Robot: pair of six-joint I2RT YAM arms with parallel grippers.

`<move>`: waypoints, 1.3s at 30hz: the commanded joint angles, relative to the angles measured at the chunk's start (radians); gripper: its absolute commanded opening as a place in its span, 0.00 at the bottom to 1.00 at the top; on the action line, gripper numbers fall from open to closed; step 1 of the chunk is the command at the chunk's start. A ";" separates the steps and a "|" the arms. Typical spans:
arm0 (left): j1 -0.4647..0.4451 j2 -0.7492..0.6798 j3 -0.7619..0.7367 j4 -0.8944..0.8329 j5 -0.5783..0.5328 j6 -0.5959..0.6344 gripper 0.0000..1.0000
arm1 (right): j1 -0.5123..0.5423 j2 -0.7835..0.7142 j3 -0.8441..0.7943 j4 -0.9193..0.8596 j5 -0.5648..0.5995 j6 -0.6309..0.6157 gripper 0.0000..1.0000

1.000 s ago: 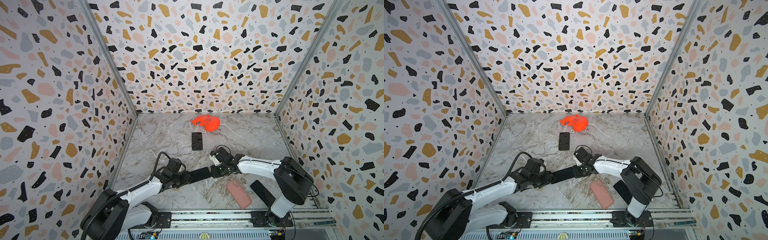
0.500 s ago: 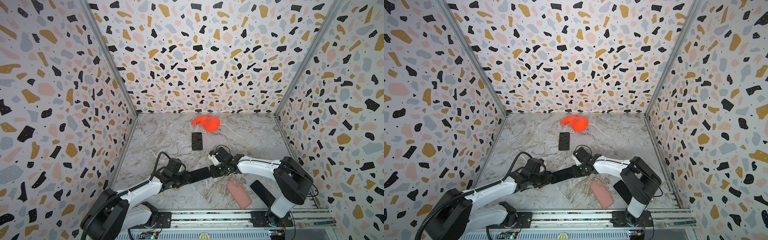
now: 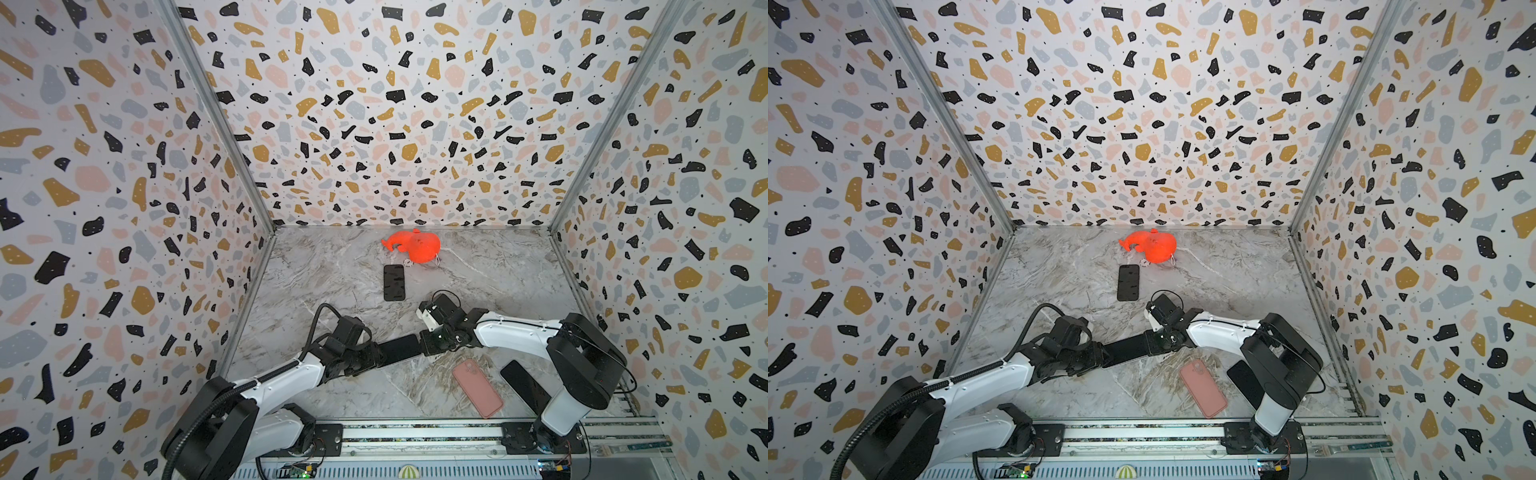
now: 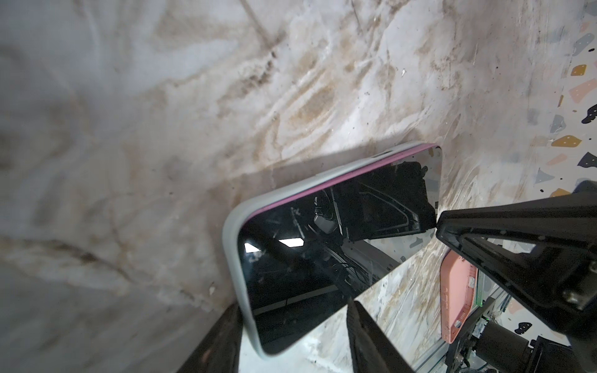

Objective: Put the phone into the phone case

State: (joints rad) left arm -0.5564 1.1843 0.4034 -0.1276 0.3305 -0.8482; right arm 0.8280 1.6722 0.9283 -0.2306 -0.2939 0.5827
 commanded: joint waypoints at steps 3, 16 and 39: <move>-0.005 0.022 0.009 0.008 -0.013 0.020 0.54 | -0.006 -0.023 -0.002 -0.032 0.030 -0.001 0.16; -0.005 0.026 0.009 0.011 -0.013 0.024 0.54 | -0.004 -0.006 -0.021 -0.005 -0.009 0.003 0.19; -0.005 0.040 0.018 0.021 -0.008 0.023 0.53 | 0.029 0.008 -0.084 0.068 -0.064 0.021 0.10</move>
State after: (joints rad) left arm -0.5568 1.2018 0.4072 -0.1081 0.3309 -0.8406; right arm 0.8177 1.6642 0.8772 -0.1741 -0.3374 0.6018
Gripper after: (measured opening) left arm 0.536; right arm 0.106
